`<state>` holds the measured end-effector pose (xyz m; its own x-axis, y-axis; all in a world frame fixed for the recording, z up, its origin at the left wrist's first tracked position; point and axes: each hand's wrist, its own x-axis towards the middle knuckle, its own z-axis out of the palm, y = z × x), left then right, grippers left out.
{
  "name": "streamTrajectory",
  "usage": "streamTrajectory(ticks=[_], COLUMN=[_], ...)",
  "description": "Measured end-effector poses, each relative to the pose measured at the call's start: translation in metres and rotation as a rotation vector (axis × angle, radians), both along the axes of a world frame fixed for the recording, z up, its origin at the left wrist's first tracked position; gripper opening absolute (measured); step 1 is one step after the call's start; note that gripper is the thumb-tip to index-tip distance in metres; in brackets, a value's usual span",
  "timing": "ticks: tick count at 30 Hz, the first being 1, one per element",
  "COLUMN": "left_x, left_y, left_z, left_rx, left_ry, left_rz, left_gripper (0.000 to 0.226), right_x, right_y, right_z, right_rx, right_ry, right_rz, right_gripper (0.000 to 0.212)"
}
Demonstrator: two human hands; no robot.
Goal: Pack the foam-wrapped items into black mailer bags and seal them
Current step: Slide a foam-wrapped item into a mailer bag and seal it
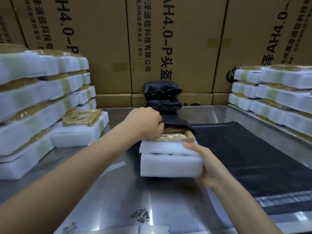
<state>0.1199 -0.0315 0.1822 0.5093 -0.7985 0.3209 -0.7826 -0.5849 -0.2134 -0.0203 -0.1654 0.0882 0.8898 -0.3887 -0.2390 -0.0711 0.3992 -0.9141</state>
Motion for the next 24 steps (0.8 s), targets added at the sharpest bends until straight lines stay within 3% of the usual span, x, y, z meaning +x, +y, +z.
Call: streamTrajectory(ticks=[5, 8, 10, 12, 16, 20, 24], left_x=[-0.010, -0.026, -0.037, -0.037, -0.010, 0.011, -0.001], left_y=[-0.027, -0.040, -0.039, -0.031, -0.002, 0.027, 0.042], left_z=[0.000, -0.006, -0.015, -0.020, -0.013, -0.009, -0.022], left_rx=[0.012, 0.001, -0.053, -0.139, -0.341, -0.318, -0.338], left_ry=[-0.191, -0.276, -0.294, -0.278, -0.187, -0.093, 0.034], left_rz=[-0.029, -0.175, -0.297, -0.328, -0.109, 0.118, 0.021], left_gripper=[0.021, 0.018, 0.017, 0.019, 0.032, 0.032, 0.039], right_x=[0.010, 0.020, 0.022, 0.024, 0.018, 0.016, 0.023], right_y=[0.011, 0.014, 0.013, 0.007, -0.005, -0.015, -0.014], right_z=[0.005, 0.012, 0.019, 0.022, 0.014, 0.009, 0.009], right_rx=[-0.159, -0.191, -0.200, -0.153, -0.003, 0.035, 0.113], right_ry=[-0.008, 0.025, 0.057, 0.037, -0.072, -0.126, -0.173], right_rz=[0.004, -0.005, 0.025, 0.007, 0.013, 0.026, -0.001], right_gripper=[0.036, 0.036, 0.024, 0.022, 0.018, 0.013, 0.023])
